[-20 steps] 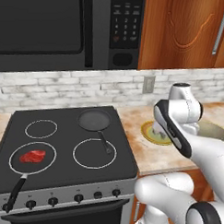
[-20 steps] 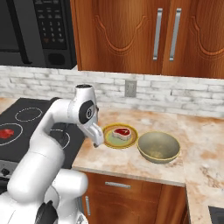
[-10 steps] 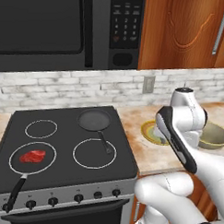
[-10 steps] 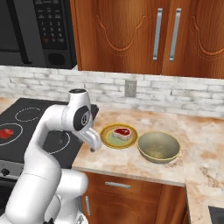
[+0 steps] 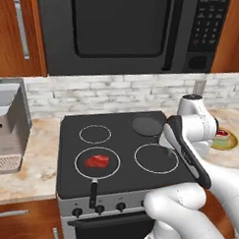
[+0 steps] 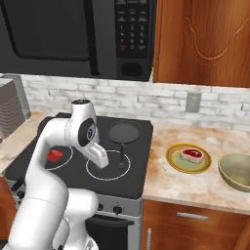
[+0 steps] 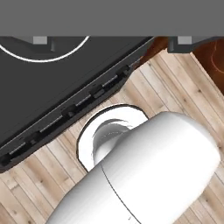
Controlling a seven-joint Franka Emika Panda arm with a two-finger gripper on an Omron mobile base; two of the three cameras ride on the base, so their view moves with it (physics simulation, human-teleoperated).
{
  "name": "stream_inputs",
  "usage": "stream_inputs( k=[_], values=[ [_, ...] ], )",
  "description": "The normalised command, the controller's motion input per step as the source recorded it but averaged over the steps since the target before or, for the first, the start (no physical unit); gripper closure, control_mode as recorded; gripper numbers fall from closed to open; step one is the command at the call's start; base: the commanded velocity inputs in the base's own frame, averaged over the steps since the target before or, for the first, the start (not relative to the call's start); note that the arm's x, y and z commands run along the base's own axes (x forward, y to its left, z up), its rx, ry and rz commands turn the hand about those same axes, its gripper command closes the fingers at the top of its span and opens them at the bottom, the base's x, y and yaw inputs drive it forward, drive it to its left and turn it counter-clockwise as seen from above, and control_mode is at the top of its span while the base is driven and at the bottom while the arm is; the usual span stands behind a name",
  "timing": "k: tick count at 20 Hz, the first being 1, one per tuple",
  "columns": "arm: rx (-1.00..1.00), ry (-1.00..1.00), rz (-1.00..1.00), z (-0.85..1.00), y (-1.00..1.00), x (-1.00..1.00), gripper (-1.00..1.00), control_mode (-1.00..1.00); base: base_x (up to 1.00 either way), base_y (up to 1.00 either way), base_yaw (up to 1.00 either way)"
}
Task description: Place one of the steaks on the plate and the other in the bowl. Then place the bowl in the fridge.
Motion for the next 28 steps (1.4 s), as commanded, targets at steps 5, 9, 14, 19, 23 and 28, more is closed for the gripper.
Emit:
stream_inputs(
  k=[5, 9, 14, 19, 23, 28],
  values=[
    [0.00, 0.00, 0.00, 0.00, 0.00, 0.00, -1.00, 1.00, 0.00, 0.83, 0.00],
    [0.00, 0.00, 0.00, 0.00, 0.00, 0.00, -1.00, 1.00, 0.00, 0.64, 0.00],
    [0.00, 0.00, 0.00, 0.00, 0.01, 0.00, -1.00, -1.00, 0.00, 0.27, 0.00],
    [0.00, -0.02, -0.04, -0.03, 0.27, 0.03, -1.00, -1.00, 0.00, 0.00, 0.00],
    [-0.01, 0.00, -0.54, -0.03, 0.76, 0.61, -1.00, -1.00, 0.00, 0.00, 0.00],
    [0.00, 0.03, -0.34, -0.07, 0.27, 0.96, -1.00, -1.00, 0.00, 0.00, 0.00]
  ],
)
